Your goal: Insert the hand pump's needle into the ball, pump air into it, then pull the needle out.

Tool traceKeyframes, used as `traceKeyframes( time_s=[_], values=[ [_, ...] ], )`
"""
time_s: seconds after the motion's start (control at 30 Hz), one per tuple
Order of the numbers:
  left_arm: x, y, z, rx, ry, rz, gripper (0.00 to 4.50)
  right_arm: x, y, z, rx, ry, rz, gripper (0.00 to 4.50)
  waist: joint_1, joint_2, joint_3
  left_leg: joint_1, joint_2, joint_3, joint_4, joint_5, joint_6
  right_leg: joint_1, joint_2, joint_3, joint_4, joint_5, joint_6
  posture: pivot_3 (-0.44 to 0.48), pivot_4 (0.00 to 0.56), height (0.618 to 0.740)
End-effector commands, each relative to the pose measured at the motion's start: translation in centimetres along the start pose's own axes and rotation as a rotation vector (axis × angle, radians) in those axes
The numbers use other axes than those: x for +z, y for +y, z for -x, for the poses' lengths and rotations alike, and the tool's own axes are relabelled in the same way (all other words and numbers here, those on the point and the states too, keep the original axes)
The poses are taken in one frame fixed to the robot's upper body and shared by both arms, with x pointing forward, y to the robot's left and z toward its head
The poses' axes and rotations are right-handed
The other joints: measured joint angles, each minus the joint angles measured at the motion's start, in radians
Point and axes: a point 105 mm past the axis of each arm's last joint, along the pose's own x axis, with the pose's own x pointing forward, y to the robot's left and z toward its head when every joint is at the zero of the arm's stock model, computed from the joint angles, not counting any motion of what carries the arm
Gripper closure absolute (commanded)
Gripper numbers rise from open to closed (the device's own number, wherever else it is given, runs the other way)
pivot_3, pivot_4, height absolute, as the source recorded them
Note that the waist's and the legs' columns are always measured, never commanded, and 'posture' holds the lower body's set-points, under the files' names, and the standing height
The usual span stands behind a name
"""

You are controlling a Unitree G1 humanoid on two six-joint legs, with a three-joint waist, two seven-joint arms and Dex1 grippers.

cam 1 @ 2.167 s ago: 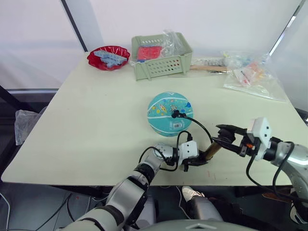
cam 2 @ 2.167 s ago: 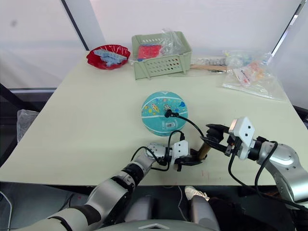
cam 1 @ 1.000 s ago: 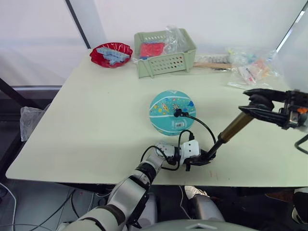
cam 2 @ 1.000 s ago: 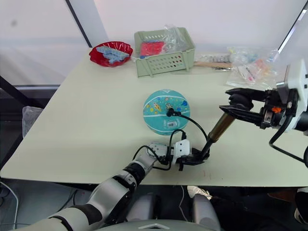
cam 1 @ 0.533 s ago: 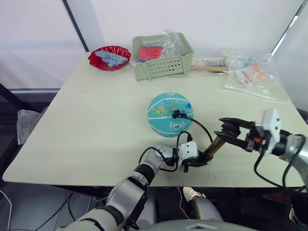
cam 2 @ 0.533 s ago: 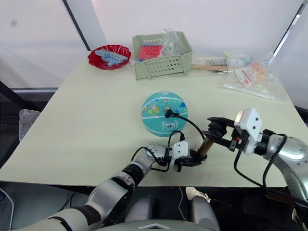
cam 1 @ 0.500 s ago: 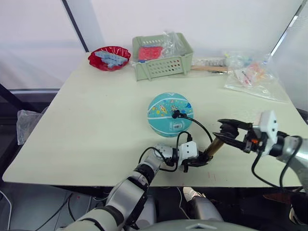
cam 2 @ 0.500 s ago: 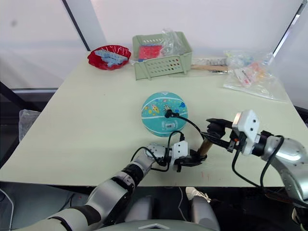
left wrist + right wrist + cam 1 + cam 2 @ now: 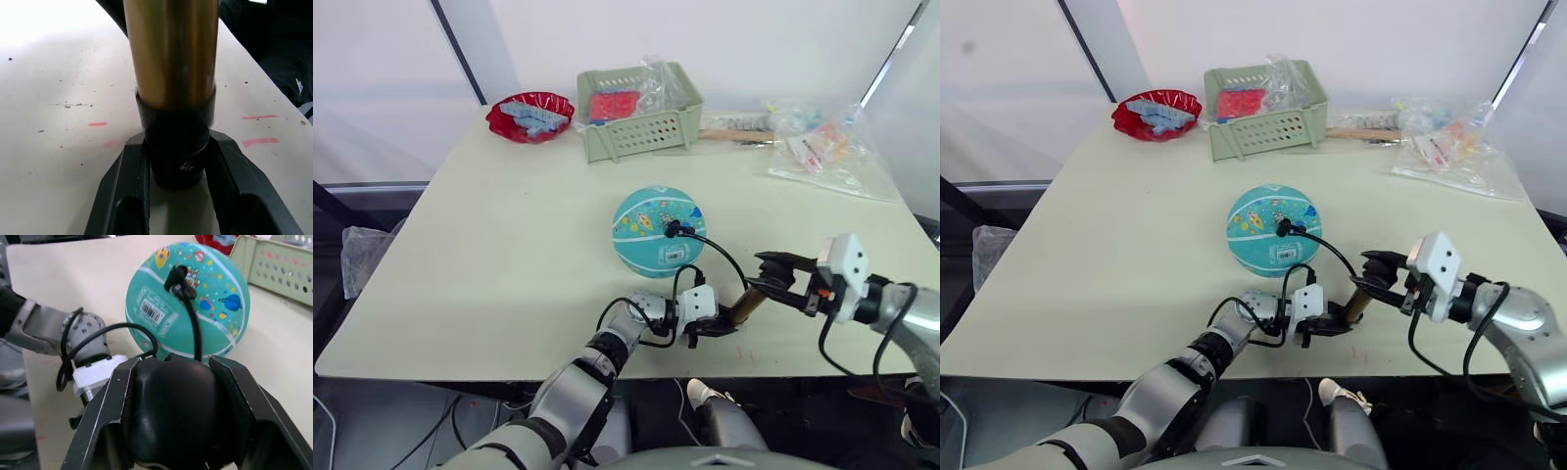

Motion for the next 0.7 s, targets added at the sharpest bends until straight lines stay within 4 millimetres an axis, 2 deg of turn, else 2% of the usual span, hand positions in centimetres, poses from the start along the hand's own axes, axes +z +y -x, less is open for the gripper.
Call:
traceKeyframes(
  time_s=[0.03, 0.1, 0.37, 0.5, 0.63, 0.7],
  values=[
    [-5.7, -4.3, 1.6, -0.123, 0.190, 0.164, 3.42, 5.6, -2.0, 2.5, -0.079, -0.072, 0.132, 2.83, 0.001, 0.000, 0.000, -0.003, 0.000, 0.001, 0.001, 0.000, 0.000, -0.003, 0.000, 0.001, 0.000, 0.001, 0.002, 0.000, 0.150, 0.736],
    [-5.7, -4.3, 1.6, -0.124, 0.188, 0.164, 3.42, 6.9, -2.2, 3.1, -0.080, -0.075, 0.146, 2.83, 0.002, 0.000, 0.000, -0.008, 0.000, 0.003, 0.002, 0.000, 0.000, -0.007, 0.001, 0.003, 0.000, 0.003, 0.003, 0.000, 0.150, 0.736],
    [-5.6, -4.3, 1.4, -0.128, 0.185, 0.164, 3.42, 12.6, -2.8, 5.4, -0.107, -0.146, 0.207, 2.83, -0.001, 0.003, 0.003, -0.008, 0.001, 0.014, 0.003, 0.000, 0.001, -0.012, 0.002, 0.014, 0.000, 0.006, 0.006, 0.000, 0.150, 0.736],
    [-5.5, -4.3, 1.4, -0.132, 0.185, 0.161, 3.42, 14.5, -2.8, 6.2, -0.116, -0.161, 0.229, 2.83, -0.003, 0.002, 0.004, -0.008, 0.001, 0.014, 0.003, 0.000, 0.001, -0.012, 0.002, 0.014, 0.000, 0.007, 0.006, 0.000, 0.150, 0.736],
    [-5.5, -4.3, 1.3, -0.136, 0.184, 0.159, 3.42, 14.5, -2.7, 6.0, -0.110, -0.150, 0.219, 2.83, -0.002, 0.004, 0.005, -0.010, 0.001, 0.013, 0.003, -0.001, 0.002, -0.012, 0.001, 0.013, 0.000, 0.007, 0.006, 0.000, 0.150, 0.736],
    [-5.4, -4.3, 1.3, -0.140, 0.184, 0.156, 3.42, 12.8, -2.5, 5.4, -0.088, -0.099, 0.188, 2.83, -0.001, 0.004, 0.005, -0.010, 0.001, 0.013, 0.003, -0.002, 0.003, -0.012, 0.001, 0.012, 0.000, 0.007, 0.007, 0.000, 0.150, 0.736]
  ],
)
